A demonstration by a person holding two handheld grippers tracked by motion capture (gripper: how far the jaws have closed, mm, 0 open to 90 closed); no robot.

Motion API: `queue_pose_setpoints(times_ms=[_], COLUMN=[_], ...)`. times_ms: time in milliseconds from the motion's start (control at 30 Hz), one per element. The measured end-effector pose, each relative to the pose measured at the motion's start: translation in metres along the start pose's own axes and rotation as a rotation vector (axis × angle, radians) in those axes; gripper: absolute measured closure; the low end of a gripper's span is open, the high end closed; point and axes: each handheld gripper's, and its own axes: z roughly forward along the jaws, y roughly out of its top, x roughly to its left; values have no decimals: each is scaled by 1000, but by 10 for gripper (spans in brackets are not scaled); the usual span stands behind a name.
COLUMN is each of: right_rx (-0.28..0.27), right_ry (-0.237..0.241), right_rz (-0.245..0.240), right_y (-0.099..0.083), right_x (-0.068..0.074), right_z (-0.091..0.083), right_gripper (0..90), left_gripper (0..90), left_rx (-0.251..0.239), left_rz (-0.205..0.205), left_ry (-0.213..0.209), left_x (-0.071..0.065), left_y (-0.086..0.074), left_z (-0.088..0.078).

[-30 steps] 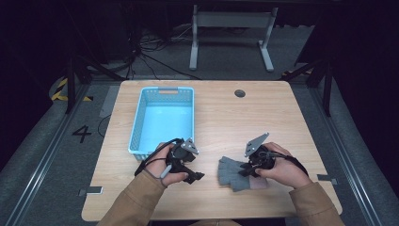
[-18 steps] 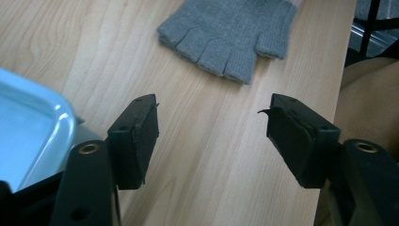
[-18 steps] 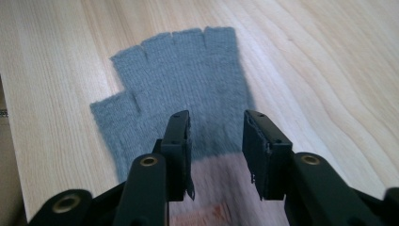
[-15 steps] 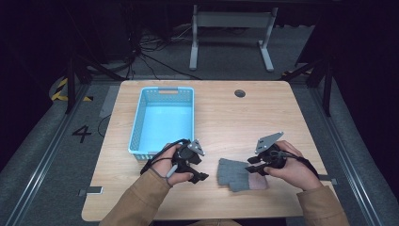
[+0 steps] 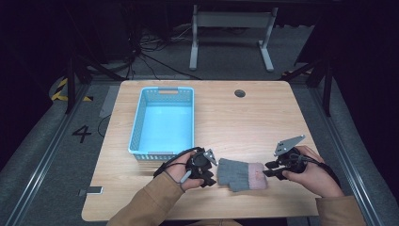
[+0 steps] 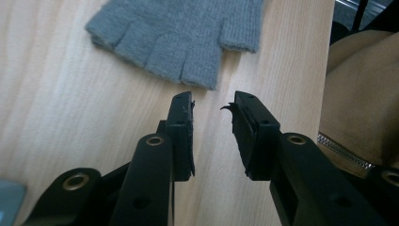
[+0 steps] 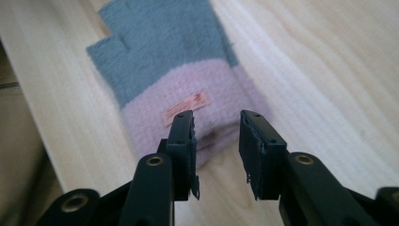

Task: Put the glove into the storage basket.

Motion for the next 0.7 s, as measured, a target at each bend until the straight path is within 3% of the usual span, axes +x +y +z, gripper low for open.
queue_pose_setpoints(times_ms=[33, 200, 467, 633, 700], right_rx=[10, 37, 82, 87, 120], right_ry=[29, 46, 96, 101, 116], right_rz=[11, 18, 33, 31, 25], right_y=[-3, -6, -7, -8, -11], right_x=[2, 4, 4, 5, 9], right_z=[1, 3, 10, 8, 7], right_gripper=[631, 611, 596, 636, 675], left_gripper=[698, 704, 747, 800, 819], left_rx=[4, 28, 45, 51, 57], left_rz=[3, -13, -25, -39, -53], left_ry=[2, -22, -25, -18, -18], left_x=[0, -1, -2, -1, 1], left_y=[0, 0, 2, 3, 3], left_z=[2, 13, 25, 30, 32])
